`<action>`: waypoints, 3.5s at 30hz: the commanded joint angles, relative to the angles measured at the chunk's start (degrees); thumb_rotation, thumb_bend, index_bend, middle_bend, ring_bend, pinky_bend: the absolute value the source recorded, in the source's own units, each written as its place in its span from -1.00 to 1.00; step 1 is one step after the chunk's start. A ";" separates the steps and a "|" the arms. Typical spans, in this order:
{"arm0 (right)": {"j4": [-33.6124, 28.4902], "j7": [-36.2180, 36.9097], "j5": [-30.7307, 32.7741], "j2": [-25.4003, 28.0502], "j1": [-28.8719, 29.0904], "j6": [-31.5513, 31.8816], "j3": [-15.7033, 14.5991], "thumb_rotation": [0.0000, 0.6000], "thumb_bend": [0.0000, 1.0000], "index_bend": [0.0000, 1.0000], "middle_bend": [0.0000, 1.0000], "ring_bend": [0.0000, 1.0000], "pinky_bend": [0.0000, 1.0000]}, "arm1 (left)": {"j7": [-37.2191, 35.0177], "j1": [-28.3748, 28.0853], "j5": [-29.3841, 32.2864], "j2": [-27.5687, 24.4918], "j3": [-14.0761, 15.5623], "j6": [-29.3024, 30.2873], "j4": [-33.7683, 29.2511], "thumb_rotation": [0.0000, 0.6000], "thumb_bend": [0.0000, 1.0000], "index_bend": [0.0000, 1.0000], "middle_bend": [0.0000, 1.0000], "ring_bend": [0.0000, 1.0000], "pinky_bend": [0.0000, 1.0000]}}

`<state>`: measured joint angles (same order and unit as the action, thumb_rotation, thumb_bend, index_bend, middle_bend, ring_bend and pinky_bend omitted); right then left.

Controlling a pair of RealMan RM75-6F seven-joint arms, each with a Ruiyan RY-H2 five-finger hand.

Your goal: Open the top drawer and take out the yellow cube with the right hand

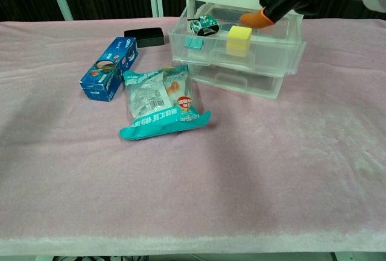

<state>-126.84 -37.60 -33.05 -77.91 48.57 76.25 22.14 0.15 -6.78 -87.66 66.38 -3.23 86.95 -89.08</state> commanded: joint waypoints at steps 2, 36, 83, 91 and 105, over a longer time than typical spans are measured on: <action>3.61 -10.52 3.05 2.77 5.82 0.92 0.20 1.00 -0.51 -0.62 0.80 0.92 0.77 | -0.11 -0.01 0.03 0.01 0.00 -0.06 0.03 1.00 -1.00 -1.00 -1.00 -1.00 -1.00; 14.56 -24.84 10.90 7.18 18.50 -14.71 -8.86 1.00 -0.64 -0.38 0.81 0.92 0.77 | -2.69 0.15 -1.96 2.12 -1.19 3.94 3.06 1.00 -1.00 -1.00 -1.00 -1.00 -1.00; 21.46 -17.36 15.52 4.19 25.60 -20.66 -13.56 1.00 -0.68 -0.31 0.80 0.91 0.77 | -2.52 -0.10 0.04 1.64 -1.55 2.24 2.13 1.00 -1.00 -1.00 -1.00 -1.00 -1.00; 21.40 -16.07 14.74 4.37 25.79 -20.19 -14.07 1.00 -0.42 0.02 0.81 0.91 0.77 | -2.57 -0.11 0.19 1.59 -1.56 2.11 2.00 1.00 -1.00 -1.00 -1.00 -1.00 -1.00; 19.05 -14.76 13.44 6.09 26.20 -18.39 -14.09 1.00 -0.37 0.15 0.81 0.91 0.77 | -2.75 -0.11 0.20 1.48 -1.57 2.07 2.01 1.00 -1.00 -1.00 -1.00 -1.00 -1.00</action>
<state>-107.47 -52.38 -19.54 -72.12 74.70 57.60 7.99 -2.60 -6.88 -87.46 67.87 -4.81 89.04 -87.08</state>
